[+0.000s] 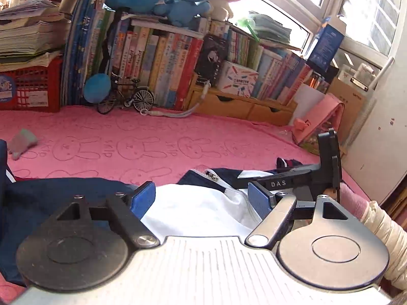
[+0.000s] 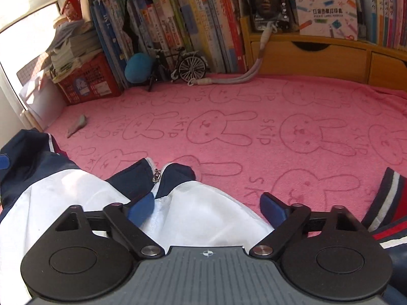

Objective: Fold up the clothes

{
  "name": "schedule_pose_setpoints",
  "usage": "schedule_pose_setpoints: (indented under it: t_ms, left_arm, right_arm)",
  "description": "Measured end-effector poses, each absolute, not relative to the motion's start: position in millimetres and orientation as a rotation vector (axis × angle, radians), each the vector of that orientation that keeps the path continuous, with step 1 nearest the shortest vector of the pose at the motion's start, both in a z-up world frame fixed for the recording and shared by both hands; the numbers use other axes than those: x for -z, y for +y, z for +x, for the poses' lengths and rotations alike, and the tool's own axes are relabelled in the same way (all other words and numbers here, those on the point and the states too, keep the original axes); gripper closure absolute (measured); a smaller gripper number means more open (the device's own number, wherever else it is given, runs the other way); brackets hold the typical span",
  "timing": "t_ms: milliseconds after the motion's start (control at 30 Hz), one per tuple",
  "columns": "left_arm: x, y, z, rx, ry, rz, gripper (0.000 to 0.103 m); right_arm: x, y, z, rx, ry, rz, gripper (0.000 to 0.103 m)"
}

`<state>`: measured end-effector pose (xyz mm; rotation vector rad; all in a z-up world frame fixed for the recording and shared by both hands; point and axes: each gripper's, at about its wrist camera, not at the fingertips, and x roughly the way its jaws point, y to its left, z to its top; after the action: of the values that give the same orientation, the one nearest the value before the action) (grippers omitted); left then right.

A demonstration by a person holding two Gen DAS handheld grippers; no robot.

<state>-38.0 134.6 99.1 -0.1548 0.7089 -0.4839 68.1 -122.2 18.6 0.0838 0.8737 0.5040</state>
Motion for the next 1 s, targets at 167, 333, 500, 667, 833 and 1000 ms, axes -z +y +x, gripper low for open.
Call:
schedule_pose_setpoints:
  t_ms: [167, 333, 500, 667, 833, 1000]
  left_arm:
    - [-45.2, 117.5, -45.8, 0.468, 0.842, -0.068, 0.024]
    - [-27.5, 123.2, -50.0, 0.455, 0.821, -0.071, 0.022]
    - [-17.2, 110.4, -68.3, 0.464, 0.735, 0.057, 0.012]
    - [-10.7, 102.9, -83.4, 0.458, 0.671, 0.130, 0.005]
    - [-12.2, 102.8, -83.6, 0.465, 0.666, 0.125, 0.003]
    - [-12.9, 103.9, -84.1, 0.467, 0.661, 0.115, 0.003]
  right_arm:
    - [-35.3, -118.1, -2.9, -0.621, 0.640, -0.052, 0.081]
    - [-48.0, -122.0, -98.5, -0.754, 0.499, -0.322, 0.080]
    - [-29.5, -112.5, -148.7, -0.817, 0.527, -0.567, 0.078]
    - [-53.4, -120.1, -169.2, -0.881, 0.436, -0.727, 0.061]
    - [-119.0, -166.0, -115.0, -0.842, 0.423, -0.099, 0.005]
    - [-101.9, -168.1, -16.4, -0.688, 0.710, 0.304, 0.021]
